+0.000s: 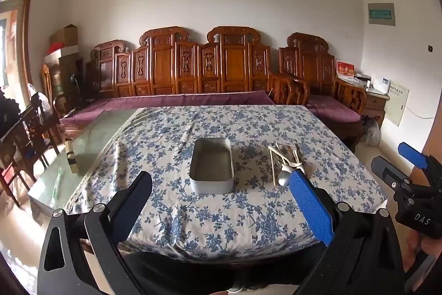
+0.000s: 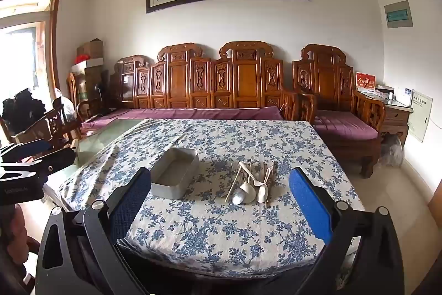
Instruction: Organize utensils
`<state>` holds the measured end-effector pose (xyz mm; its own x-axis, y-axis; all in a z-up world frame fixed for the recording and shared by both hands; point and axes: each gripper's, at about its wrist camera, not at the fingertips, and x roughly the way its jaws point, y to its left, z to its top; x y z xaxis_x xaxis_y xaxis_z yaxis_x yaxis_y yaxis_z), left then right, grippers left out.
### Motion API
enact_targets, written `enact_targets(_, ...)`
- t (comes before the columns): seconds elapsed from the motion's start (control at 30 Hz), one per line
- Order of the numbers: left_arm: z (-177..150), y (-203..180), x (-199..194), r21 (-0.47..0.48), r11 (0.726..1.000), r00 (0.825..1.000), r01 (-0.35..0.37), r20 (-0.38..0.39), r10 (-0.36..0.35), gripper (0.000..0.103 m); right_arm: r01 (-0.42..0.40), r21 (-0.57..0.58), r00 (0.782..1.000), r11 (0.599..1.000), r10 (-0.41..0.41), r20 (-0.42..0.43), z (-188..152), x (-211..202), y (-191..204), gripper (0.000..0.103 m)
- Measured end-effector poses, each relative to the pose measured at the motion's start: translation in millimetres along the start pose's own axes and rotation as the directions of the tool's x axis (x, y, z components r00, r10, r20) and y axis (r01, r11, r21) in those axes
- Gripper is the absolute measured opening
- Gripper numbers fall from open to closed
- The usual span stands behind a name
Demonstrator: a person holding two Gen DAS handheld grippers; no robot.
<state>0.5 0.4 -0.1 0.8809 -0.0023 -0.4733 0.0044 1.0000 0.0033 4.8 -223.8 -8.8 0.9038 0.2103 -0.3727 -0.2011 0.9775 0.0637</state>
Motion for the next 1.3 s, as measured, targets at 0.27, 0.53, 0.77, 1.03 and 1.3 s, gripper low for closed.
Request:
enact_targets(0.27, 0.4, 1.6, 0.6, 0.001, 1.000, 1.000, -0.003, 0.007, 0.003, 0.096, -0.002, 0.002, 1.000, 1.000, 0.002, 0.003, 0.2, -0.7, -0.2, 0.100)
enact_targets(0.53, -0.1, -0.1, 0.0, 0.008, 1.000, 1.000, -0.002, 0.010, 0.002, 0.096, -0.002, 0.002, 1.000, 1.000, 0.002, 0.005, 0.6, -1.2, 0.6, 0.100)
enact_targets(0.77, 3.5, 0.2, -1.5, 0.008, 1.000, 1.000, -0.002, 0.013, 0.002, 0.096, -0.002, 0.002, 1.000, 1.000, 0.002, 0.005, 0.7, -1.4, 0.8, 0.100)
enact_targets(1.03, 6.3, -2.1, -7.1, 0.010, 1.000, 1.000, 0.000, 0.018, 0.000, 0.096, -0.001, 0.003, 1.000, 1.000, 0.001, 0.004, 0.7, -1.2, 0.8, 0.100)
enact_targets(1.3, 7.7, -5.0, -12.4, 0.015, 1.000, 1.000, 0.003, 0.025, -0.004, 0.096, -0.002, 0.002, 1.000, 1.000, 0.002, 0.005, 0.6, -0.5, 0.8, 0.100)
